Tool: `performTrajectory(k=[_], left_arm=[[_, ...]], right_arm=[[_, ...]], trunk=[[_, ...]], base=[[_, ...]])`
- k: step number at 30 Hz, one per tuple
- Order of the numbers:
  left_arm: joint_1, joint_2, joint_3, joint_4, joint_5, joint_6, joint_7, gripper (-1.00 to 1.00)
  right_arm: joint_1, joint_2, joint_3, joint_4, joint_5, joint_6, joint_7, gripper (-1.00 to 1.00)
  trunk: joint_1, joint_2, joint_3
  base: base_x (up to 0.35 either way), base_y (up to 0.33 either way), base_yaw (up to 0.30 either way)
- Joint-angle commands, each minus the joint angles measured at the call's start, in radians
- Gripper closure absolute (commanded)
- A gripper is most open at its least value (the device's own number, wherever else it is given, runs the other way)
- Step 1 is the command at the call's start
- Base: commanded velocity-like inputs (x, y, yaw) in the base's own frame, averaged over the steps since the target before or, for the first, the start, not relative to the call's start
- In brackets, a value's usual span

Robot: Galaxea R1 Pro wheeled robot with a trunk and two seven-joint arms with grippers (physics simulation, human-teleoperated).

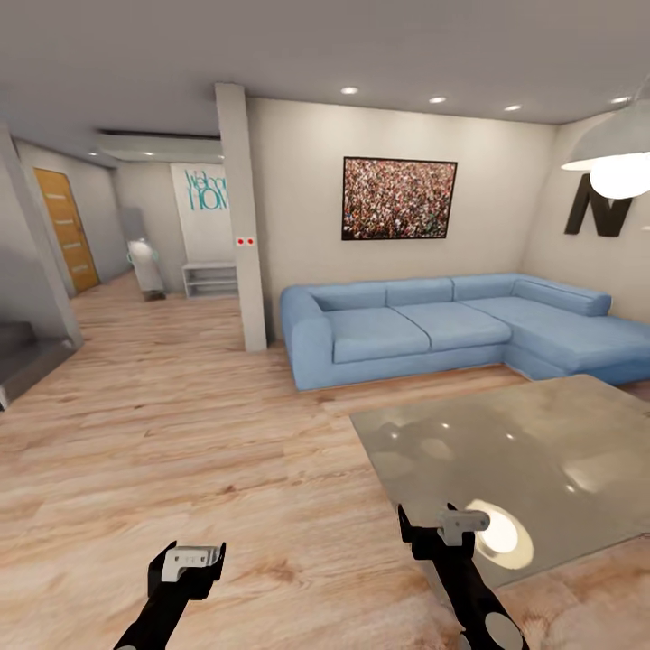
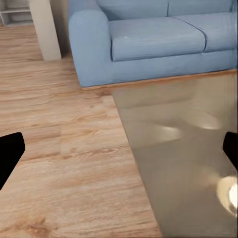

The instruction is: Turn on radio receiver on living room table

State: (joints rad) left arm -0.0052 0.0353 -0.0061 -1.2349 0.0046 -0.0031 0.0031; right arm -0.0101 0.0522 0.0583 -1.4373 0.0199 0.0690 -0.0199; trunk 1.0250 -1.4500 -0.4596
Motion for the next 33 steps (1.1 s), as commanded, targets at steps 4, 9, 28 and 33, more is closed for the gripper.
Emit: performTrajectory(k=[4,9,28,33], left_arm=[[0.0,0.0,0.0,0.0,0.0,0.0,0.0,-1.0],[0.0,0.0,0.0,0.0,0.0,0.0,0.0,-1.0],[0.0,0.0,0.0,-0.002,0.0,0.0,0.0,-1.0],[0.0,0.0,0.0,-0.001,0.0,0.0,0.0,-1.0]], right_arm=[[0.0,0.0,0.0,0.0,0.0,0.0,0.0,-1.0],[0.0,0.0,0.0,0.0,0.0,0.0,0.0,-1.0],[0.0,0.0,0.0,0.0,0.0,0.0,0.0,-1.0],[0.0,0.0,0.0,0.0,0.0,0.0,0.0,-1.0]], trunk=[[0.0,0.0,0.002],[0.0,0.0,0.005],[0.0,0.0,0.011],[0.0,0.0,0.011]], base=[[0.0,0.0,-0.269],[0.0,0.0,-0.265],[0.0,0.0,-0.24],[0.0,0.0,-0.219]])
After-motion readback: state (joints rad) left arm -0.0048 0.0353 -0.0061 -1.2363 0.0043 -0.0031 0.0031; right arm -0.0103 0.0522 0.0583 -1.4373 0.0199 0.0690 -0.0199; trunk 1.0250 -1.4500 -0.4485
